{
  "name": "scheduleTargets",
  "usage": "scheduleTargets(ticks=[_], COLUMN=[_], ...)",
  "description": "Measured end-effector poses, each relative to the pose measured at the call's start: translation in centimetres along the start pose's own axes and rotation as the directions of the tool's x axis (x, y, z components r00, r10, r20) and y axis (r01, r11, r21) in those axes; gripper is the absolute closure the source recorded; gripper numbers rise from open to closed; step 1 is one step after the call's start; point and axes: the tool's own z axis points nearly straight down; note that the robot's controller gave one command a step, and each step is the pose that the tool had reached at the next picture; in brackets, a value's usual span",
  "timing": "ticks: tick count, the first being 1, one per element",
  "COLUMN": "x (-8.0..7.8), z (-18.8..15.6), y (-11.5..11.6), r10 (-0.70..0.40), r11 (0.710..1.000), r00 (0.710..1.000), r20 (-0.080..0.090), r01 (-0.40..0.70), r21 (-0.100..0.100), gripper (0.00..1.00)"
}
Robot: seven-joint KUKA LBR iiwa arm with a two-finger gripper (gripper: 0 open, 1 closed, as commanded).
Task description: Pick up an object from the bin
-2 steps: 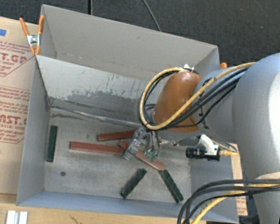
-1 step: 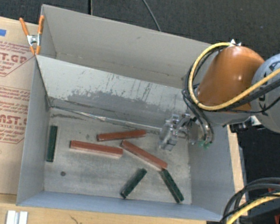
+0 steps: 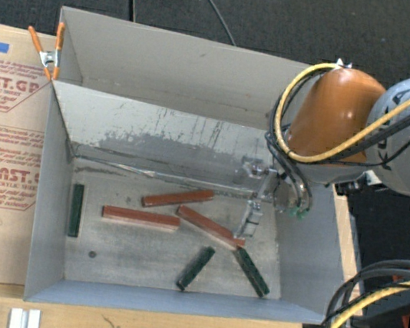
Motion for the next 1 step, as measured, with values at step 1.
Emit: scheduleTargets(ticks=[1], x=[0.0], z=[0.0], y=[0.0], r10=[0.0], r11=[1.0], r00=[1.0], r20=[0.0], r01=[0.0], r21=[0.0], gripper=[0.0])
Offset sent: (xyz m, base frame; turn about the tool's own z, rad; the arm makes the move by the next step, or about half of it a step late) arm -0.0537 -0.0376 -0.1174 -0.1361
